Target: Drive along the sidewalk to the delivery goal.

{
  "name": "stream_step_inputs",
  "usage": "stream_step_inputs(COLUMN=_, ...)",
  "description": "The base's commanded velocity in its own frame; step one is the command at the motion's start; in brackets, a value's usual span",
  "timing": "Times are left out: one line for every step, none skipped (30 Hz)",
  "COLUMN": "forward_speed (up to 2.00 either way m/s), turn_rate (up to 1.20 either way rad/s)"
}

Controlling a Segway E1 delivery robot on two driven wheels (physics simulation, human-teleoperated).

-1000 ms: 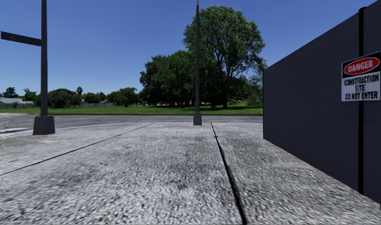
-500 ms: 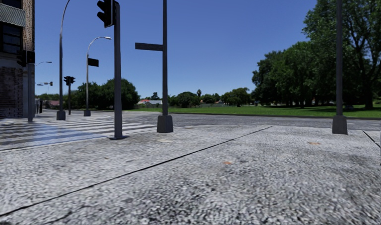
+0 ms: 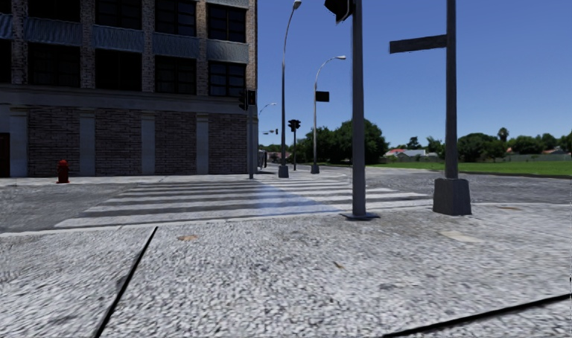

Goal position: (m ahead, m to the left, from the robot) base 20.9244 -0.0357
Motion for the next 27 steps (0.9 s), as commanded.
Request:
stream_step_inputs(forward_speed=2.0, turn_rate=0.78)
stream_step_inputs(forward_speed=2.0, turn_rate=0.84)
stream_step_inputs(forward_speed=2.0, turn_rate=0.86)
stream_step_inputs(forward_speed=2.0, turn_rate=0.86)
stream_step_inputs(forward_speed=2.0, turn_rate=0.86)
stream_step_inputs(forward_speed=2.0, turn_rate=0.86)
stream_step_inputs(forward_speed=2.0, turn_rate=0.86)
stream_step_inputs(forward_speed=2.0, turn_rate=0.86)
stream_step_inputs(forward_speed=2.0, turn_rate=0.86)
stream_step_inputs(forward_speed=2.0, turn_rate=0.0)
stream_step_inputs(forward_speed=2.0, turn_rate=0.0)
stream_step_inputs(forward_speed=2.0, turn_rate=0.0)
stream_step_inputs(forward_speed=2.0, turn_rate=0.0)
stream_step_inputs(forward_speed=2.0, turn_rate=0.0)
stream_step_inputs(forward_speed=2.0, turn_rate=0.0)
stream_step_inputs(forward_speed=2.0, turn_rate=0.0)
stream_step_inputs(forward_speed=2.0, turn_rate=0.0)
stream_step_inputs(forward_speed=2.0, turn_rate=0.0)
stream_step_inputs(forward_speed=2.0, turn_rate=0.0)
stream_step_inputs(forward_speed=2.0, turn_rate=0.0)
stream_step_inputs(forward_speed=2.0, turn_rate=0.0)
stream_step_inputs(forward_speed=2.0, turn_rate=0.0)
stream_step_inputs(forward_speed=2.0, turn_rate=0.0)
stream_step_inputs(forward_speed=2.0, turn_rate=0.0)
stream_step_inputs(forward_speed=2.0, turn_rate=0.0)
stream_step_inputs(forward_speed=2.0, turn_rate=0.0)
stream_step_inputs(forward_speed=2.0, turn_rate=0.0)
